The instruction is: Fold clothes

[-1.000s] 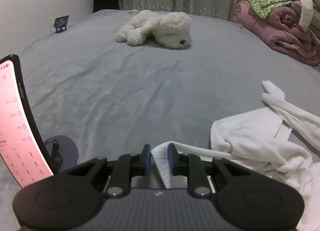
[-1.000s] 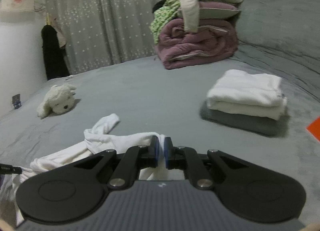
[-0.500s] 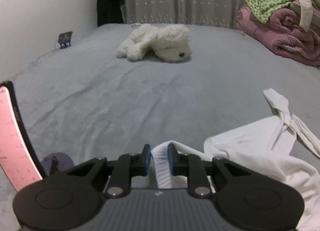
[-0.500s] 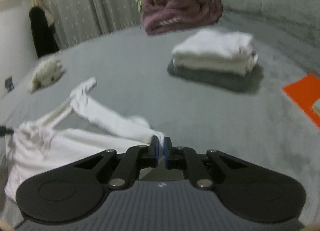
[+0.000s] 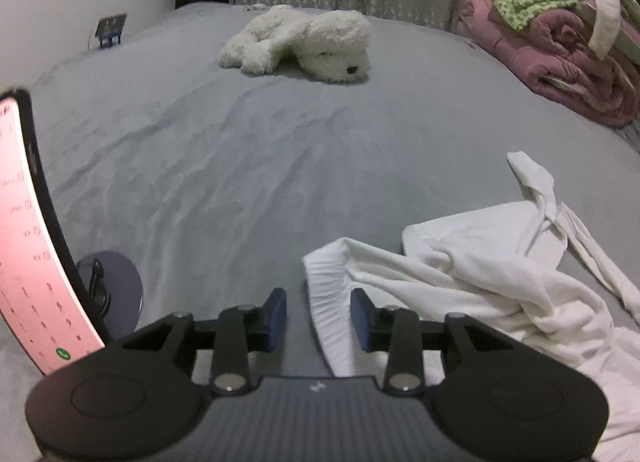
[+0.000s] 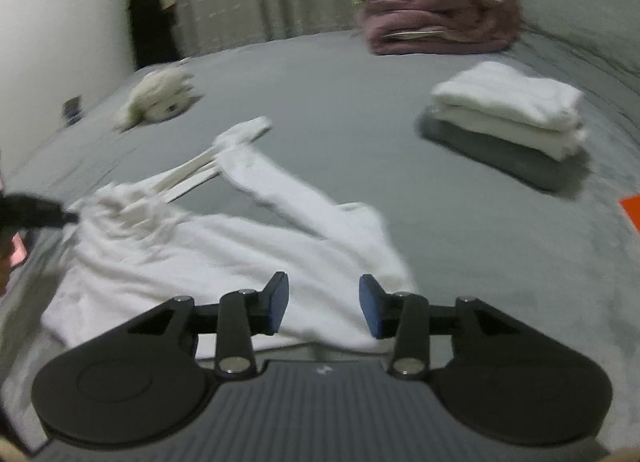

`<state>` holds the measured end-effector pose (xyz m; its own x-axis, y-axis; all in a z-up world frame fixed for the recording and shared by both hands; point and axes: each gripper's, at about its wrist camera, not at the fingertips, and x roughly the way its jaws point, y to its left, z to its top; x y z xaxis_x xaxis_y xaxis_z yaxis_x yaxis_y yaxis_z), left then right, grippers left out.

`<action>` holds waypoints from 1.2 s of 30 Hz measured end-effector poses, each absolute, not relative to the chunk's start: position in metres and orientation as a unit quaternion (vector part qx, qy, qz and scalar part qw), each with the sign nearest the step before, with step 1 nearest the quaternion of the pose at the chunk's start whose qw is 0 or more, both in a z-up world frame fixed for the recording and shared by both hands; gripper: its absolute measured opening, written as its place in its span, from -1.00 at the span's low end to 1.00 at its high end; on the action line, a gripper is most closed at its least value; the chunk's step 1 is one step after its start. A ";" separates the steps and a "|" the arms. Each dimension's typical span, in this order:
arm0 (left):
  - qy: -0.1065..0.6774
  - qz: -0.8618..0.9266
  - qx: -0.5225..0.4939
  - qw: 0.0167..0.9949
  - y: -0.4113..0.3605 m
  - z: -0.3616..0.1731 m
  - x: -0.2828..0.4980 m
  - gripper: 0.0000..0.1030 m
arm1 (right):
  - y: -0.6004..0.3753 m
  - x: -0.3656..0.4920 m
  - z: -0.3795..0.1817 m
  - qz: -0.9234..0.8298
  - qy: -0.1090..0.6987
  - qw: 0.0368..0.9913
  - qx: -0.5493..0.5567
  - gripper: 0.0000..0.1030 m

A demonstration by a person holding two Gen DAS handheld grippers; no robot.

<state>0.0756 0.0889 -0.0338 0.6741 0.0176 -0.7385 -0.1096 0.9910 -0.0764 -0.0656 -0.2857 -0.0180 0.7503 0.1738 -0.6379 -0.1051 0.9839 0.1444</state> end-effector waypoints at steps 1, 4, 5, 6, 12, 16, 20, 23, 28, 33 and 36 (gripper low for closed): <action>0.404 0.034 -0.068 0.912 0.092 -0.036 0.077 -0.30 | -0.277 -0.066 -0.017 0.090 0.347 0.933 0.043 -0.15; 0.410 0.030 -0.100 0.906 0.103 -0.041 0.082 -0.30 | -0.250 -0.071 -0.014 0.141 0.346 0.928 0.016 -0.15; 0.408 0.027 -0.103 0.907 0.103 -0.042 0.082 -0.31 | -0.240 -0.073 -0.013 0.160 0.343 0.926 0.004 -0.15; 0.406 0.024 -0.106 0.907 0.104 -0.042 0.083 -0.32 | -0.230 -0.075 -0.011 0.178 0.340 0.923 -0.007 -0.15; 0.395 0.006 -0.105 0.913 0.105 -0.047 0.085 -0.35 | -0.176 -0.083 -0.010 0.276 0.325 0.902 -0.064 -0.15; 0.389 -0.003 -0.097 0.916 0.105 -0.049 0.085 -0.37 | -0.148 -0.083 -0.016 0.320 0.326 0.885 -0.092 -0.15; 0.384 -0.011 -0.086 0.919 0.105 -0.051 0.085 -0.37 | -0.127 -0.083 -0.023 0.352 0.329 0.869 -0.115 -0.15; 0.379 -0.018 -0.077 0.922 0.105 -0.052 0.084 -0.38 | -0.114 -0.085 -0.025 0.370 0.324 0.860 -0.134 -0.15; 0.372 -0.023 -0.079 0.924 0.105 -0.054 0.085 -0.38 | -0.093 -0.089 -0.026 0.394 0.310 0.849 -0.166 -0.15; 0.368 -0.027 -0.080 0.926 0.105 -0.056 0.084 -0.38 | -0.078 -0.093 -0.023 0.422 0.291 0.839 -0.183 -0.15; 0.366 -0.031 -0.085 0.926 0.107 -0.056 0.084 -0.40 | -0.072 -0.094 -0.023 0.442 0.288 0.829 -0.186 -0.15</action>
